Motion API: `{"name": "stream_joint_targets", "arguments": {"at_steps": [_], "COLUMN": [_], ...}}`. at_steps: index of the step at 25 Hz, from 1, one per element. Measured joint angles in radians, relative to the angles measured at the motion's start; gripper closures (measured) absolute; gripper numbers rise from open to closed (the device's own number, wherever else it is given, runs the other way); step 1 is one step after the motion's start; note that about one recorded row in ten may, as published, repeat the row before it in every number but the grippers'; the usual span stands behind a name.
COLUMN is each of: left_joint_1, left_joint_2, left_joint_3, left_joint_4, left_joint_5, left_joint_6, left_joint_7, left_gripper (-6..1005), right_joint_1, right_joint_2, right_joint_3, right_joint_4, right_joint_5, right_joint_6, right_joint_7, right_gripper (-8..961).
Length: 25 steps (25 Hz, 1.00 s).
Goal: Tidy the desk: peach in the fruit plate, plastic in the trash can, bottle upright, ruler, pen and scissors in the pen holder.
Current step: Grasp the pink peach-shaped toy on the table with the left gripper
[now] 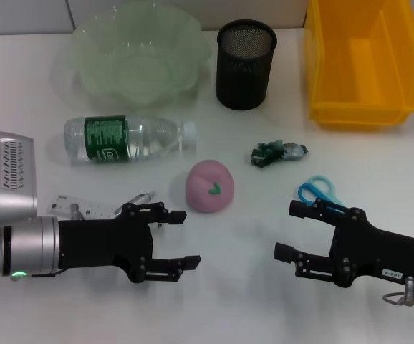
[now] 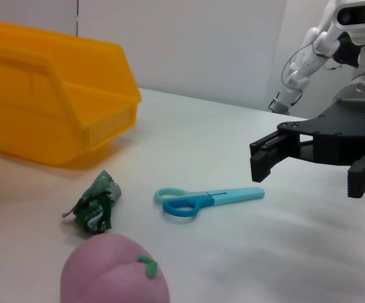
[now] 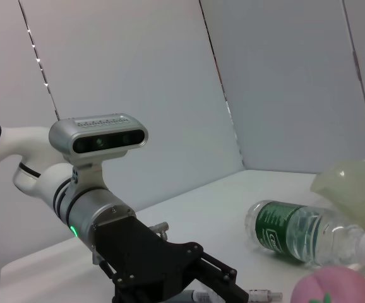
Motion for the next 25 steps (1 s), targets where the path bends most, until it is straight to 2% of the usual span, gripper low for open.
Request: {"name": "stream_joint_targets", "arguments": {"at_steps": [15,18,21,25], "left_joint_1": [0.003,0.003,0.01,-0.003], "left_joint_2": [-0.002,-0.004,-0.008,-0.009], "left_joint_3": [-0.013,-0.014,-0.005,-0.002], "left_joint_4": [0.007,0.002,-0.007,-0.012], "left_joint_5": [-0.041,-0.098,-0.21,-0.25], "left_joint_6": [0.017,0.016,0.016,0.01], "left_joint_7": [0.014,0.042,0.097,0.104], "left_gripper": [205,205,205,204], "right_joint_1": [0.001,0.0,-0.004,-0.007], "right_joint_2": [0.003,0.004,0.005,0.005], "right_joint_3": [-0.002,0.0,0.008,0.012], "right_joint_4": [0.006,0.007,0.011,0.016], "right_joint_5": [0.0,0.002,0.005,0.006], "right_joint_6": [0.032,0.032,0.032,0.03], "right_joint_7": [-0.008,-0.011,-0.023,-0.028], "right_gripper": [136,136,136,137]}}
